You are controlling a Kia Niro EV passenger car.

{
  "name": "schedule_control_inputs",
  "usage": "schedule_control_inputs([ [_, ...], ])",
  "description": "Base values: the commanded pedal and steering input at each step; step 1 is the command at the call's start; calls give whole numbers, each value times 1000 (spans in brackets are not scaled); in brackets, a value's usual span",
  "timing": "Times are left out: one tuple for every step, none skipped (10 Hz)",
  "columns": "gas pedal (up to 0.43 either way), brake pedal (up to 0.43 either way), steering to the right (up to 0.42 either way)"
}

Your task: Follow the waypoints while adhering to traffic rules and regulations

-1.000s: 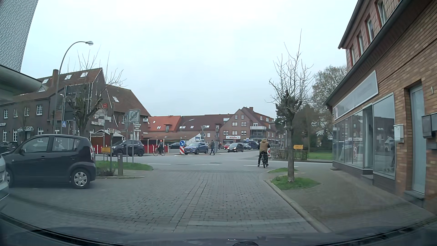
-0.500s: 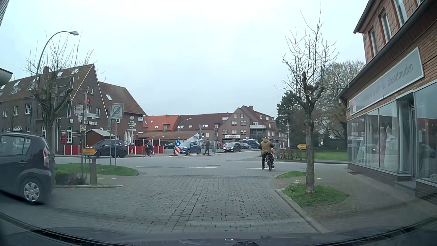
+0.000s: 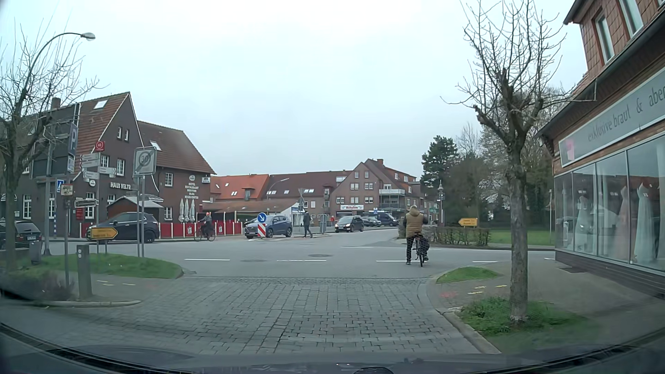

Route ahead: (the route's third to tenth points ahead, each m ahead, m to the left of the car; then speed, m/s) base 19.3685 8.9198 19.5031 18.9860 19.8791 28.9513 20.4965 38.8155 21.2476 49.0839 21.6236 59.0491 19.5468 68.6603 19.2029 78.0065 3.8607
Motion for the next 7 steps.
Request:
schedule_control_inputs([
  [0, 0, 9],
  [0, 0, 8],
  [0, 0, 8],
  [0, 0, 7],
  [0, 0, 7],
  [0, 0, 6],
  [0, 0, 6],
])
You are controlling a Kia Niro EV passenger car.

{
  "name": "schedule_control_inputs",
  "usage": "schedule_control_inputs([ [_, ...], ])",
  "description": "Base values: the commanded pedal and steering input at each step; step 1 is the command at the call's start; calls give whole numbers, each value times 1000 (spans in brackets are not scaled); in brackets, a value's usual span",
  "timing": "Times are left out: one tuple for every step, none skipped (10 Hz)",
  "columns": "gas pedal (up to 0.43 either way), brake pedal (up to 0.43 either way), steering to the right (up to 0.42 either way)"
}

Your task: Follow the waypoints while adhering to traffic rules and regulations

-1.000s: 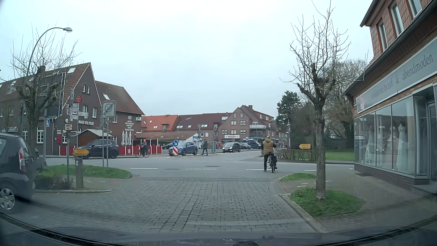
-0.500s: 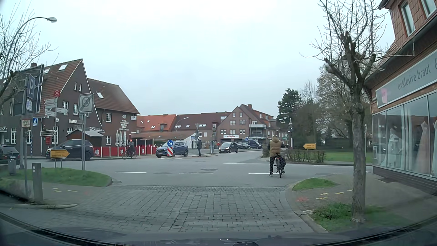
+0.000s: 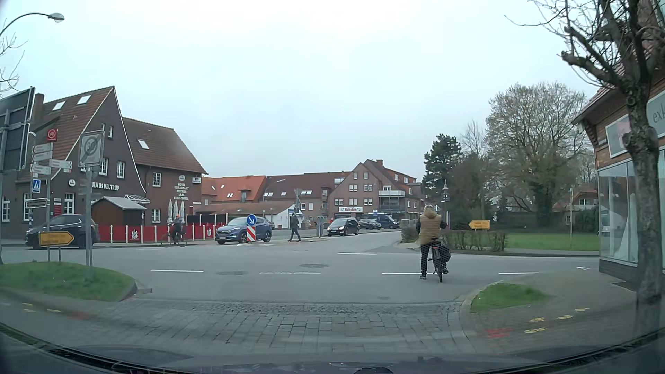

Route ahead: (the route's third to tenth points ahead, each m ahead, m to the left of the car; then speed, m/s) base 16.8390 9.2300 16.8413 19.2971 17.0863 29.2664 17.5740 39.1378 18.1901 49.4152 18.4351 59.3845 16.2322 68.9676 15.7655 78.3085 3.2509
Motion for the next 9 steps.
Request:
schedule_control_inputs([
  [0, 0, 6],
  [0, 0, 7],
  [0, 18, 6],
  [0, 43, 6],
  [0, 79, 5],
  [0, 98, 5],
  [0, 110, 5],
  [0, 122, 3],
  [0, 140, 0],
])
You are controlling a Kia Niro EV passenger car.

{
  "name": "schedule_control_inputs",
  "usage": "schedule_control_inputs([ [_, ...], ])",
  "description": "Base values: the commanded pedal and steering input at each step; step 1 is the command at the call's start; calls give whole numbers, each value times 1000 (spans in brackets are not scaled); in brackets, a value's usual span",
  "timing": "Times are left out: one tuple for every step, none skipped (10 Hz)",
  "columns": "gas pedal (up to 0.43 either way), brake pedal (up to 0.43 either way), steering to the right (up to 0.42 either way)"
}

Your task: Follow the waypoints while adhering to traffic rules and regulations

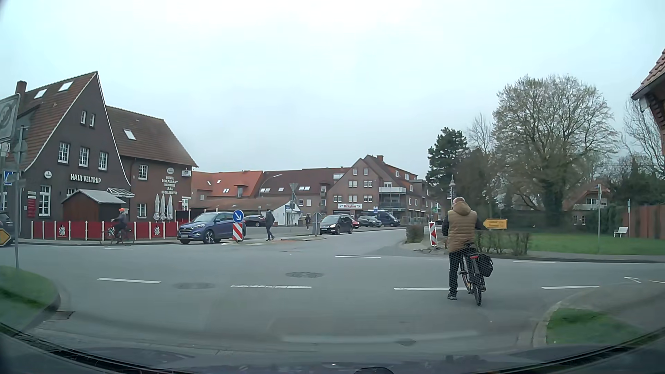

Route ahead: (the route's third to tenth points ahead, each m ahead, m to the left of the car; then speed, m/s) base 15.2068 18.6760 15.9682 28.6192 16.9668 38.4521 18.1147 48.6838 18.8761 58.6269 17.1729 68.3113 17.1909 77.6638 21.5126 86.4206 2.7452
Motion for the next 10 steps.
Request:
schedule_control_inputs([
  [0, 165, -3],
  [0, 183, -6],
  [0, 189, -7],
  [0, 189, -6],
  [0, 189, -7],
  [0, 189, -8],
  [0, 189, -13],
  [0, 183, -26],
  [0, 177, -32],
  [0, 177, -33],
])
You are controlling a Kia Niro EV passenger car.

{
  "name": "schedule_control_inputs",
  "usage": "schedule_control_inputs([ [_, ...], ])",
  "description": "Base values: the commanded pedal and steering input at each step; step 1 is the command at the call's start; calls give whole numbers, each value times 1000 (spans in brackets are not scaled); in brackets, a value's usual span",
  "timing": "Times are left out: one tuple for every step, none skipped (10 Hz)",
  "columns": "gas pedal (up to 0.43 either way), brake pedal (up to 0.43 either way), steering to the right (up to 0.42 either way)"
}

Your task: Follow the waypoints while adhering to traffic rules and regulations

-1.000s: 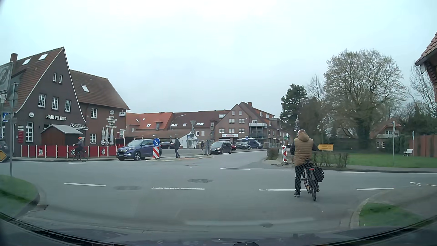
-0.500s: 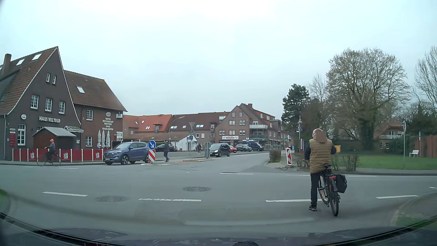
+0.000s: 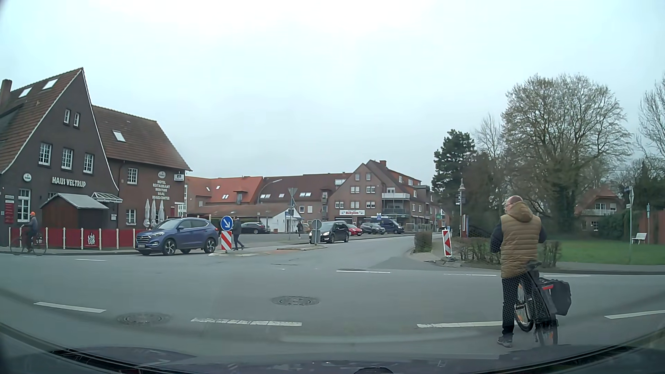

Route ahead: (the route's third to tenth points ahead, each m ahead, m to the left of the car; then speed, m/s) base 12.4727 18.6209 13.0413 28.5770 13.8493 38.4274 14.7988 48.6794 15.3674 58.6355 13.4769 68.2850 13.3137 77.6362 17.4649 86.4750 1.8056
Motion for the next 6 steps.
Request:
schedule_control_inputs([
  [0, 177, -38],
  [0, 177, -44],
  [0, 177, -48],
  [0, 177, -53],
  [0, 159, -59],
  [0, 152, -62],
])
